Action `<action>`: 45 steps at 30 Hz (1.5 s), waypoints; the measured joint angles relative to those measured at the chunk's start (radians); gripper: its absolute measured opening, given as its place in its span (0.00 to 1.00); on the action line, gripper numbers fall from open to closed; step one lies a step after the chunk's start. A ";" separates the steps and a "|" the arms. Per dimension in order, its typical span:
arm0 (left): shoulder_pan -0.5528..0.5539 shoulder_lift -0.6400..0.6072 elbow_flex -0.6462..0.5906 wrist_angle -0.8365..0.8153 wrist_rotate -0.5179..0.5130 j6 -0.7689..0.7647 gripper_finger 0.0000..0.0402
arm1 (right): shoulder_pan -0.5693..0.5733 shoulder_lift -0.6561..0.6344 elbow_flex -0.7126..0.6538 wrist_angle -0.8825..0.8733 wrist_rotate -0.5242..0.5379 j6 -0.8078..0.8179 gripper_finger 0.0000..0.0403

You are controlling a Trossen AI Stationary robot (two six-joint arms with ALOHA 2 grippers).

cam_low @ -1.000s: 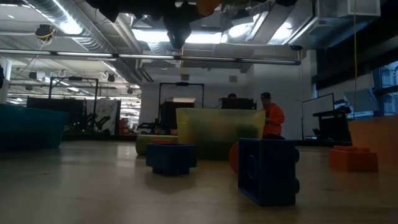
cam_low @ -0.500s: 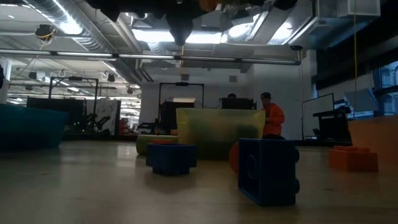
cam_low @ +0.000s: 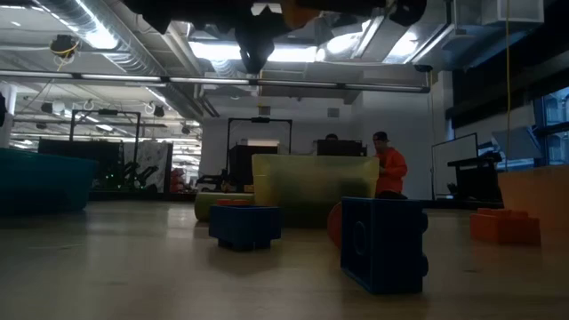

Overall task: Sort blocks by size
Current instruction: Put the yellow 4 stud game piece into the orange bin

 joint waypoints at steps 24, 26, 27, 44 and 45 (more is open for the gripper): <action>0.013 -0.002 0.003 -0.252 -0.147 0.085 0.39 | 0.000 -0.001 -0.003 -0.509 0.407 0.277 0.28; 0.013 -0.003 0.003 -0.289 -0.156 0.103 0.39 | 0.000 -0.001 -0.003 -0.644 0.428 0.404 0.27; 0.013 -0.002 0.002 -0.307 -0.158 0.109 0.39 | 0.000 -0.001 -0.003 -0.714 0.428 0.477 0.27; 0.034 -0.002 0.002 -0.320 -0.390 0.135 0.39 | 0.001 -0.003 -0.049 -1.425 0.353 1.253 0.28; 0.040 -0.002 0.002 -0.321 -0.392 0.123 0.39 | 0.003 -0.003 -0.068 -1.422 0.327 1.274 0.28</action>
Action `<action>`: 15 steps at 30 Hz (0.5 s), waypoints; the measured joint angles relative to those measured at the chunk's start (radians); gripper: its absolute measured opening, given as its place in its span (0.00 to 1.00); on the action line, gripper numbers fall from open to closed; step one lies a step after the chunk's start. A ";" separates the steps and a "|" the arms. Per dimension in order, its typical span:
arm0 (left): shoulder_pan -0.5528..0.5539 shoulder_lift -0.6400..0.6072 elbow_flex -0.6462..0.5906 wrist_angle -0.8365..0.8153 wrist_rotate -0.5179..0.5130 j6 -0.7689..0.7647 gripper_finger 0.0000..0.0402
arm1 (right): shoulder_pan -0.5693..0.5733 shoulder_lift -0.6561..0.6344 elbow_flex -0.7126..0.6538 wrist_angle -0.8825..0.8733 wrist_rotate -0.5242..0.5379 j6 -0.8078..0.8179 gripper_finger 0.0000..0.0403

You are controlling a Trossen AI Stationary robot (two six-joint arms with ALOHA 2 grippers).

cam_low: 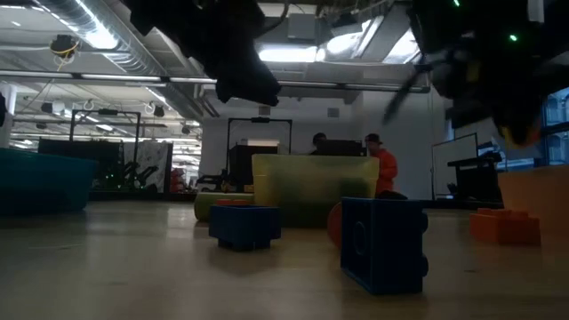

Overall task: Sort blocks by size
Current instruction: Put the yellow 4 stud game piece into the orange bin

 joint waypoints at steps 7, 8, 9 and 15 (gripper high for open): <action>0.040 0.001 0.000 -0.016 -0.001 -0.015 0.39 | 0.086 0.000 -0.167 0.033 -0.053 0.065 0.29; 0.044 0.001 0.000 -0.014 -0.001 -0.015 0.39 | 0.093 0.000 -0.178 0.034 -0.055 0.065 0.29; 0.047 0.001 0.000 -0.014 -0.001 -0.015 0.39 | 0.098 0.000 -0.185 0.031 -0.059 0.065 0.29; 0.062 0.001 0.000 -0.015 -0.001 -0.015 0.39 | 0.096 0.000 -0.189 0.029 -0.066 0.064 0.33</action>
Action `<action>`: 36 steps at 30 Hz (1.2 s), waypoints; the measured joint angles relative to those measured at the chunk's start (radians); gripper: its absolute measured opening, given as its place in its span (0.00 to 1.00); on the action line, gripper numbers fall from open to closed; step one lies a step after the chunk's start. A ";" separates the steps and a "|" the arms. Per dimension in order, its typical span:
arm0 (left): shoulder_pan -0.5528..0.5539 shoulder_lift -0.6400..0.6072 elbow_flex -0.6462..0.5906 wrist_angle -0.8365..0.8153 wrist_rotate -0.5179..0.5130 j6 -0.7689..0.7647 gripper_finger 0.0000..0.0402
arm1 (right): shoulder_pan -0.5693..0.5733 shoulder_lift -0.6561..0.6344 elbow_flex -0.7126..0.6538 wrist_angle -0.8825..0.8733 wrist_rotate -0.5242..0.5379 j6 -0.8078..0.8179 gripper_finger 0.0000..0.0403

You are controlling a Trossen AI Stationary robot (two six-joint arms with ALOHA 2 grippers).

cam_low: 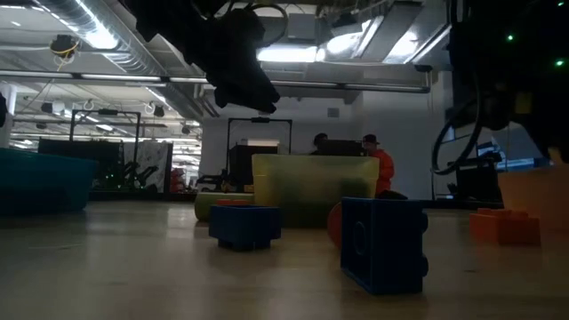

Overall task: Sort blocks by size
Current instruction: Put the yellow 4 stud game piece into the orange bin, then put the red 4 stud game piece into the orange bin

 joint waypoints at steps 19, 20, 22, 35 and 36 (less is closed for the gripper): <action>0.058 -0.011 0.000 0.000 0.000 -0.004 0.39 | -0.068 0.002 0.087 0.000 0.175 -0.156 0.54; 0.061 -0.020 0.000 -0.001 0.000 0.012 0.39 | -0.095 0.002 0.113 0.005 0.180 -0.183 0.54; 0.065 -0.038 0.000 0.000 0.000 0.047 0.39 | -0.149 0.002 0.168 0.036 0.218 -0.245 0.54; -0.009 -0.189 0.000 -0.079 0.003 0.067 0.39 | -0.591 0.051 0.269 1.127 -0.111 -0.710 0.54; -0.015 -0.189 0.000 -0.082 0.003 0.066 0.39 | -0.616 0.069 0.269 1.200 -0.136 -0.709 0.54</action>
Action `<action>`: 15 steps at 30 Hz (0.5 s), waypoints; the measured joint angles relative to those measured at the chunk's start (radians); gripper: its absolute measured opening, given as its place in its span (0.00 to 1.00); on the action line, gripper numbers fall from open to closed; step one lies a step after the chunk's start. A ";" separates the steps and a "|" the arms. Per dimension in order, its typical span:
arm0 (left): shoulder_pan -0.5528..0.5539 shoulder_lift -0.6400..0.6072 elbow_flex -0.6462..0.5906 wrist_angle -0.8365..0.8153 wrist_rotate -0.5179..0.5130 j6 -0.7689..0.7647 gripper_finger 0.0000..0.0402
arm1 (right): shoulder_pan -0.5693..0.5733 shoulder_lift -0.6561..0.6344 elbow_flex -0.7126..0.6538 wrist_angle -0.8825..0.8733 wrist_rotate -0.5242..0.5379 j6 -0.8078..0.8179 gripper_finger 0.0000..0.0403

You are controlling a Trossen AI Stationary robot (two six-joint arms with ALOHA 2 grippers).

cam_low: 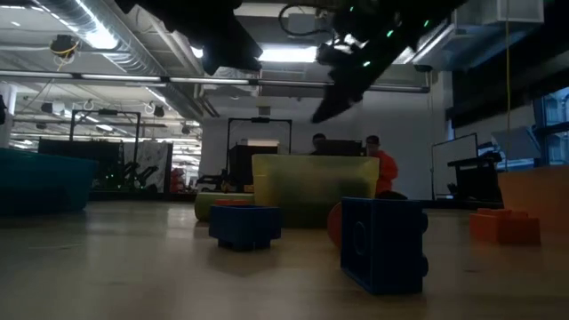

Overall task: Sort blocks by size
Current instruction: Put the red 4 stud game piece into the orange bin

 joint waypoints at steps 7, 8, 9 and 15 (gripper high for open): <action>-0.021 0.011 0.000 -0.004 0.000 -0.001 0.39 | -0.100 0.173 -0.002 0.277 -0.191 0.002 0.54; -0.021 0.011 0.000 -0.002 0.000 -0.001 0.39 | -0.100 0.195 -0.002 0.295 -0.204 0.003 0.54; -0.021 0.011 0.000 -0.002 0.000 -0.001 0.39 | -0.100 0.218 -0.002 0.313 -0.208 0.003 0.54; -0.019 0.011 0.000 -0.003 -0.003 -0.001 0.39 | -0.100 0.340 0.011 0.386 -0.214 0.002 0.54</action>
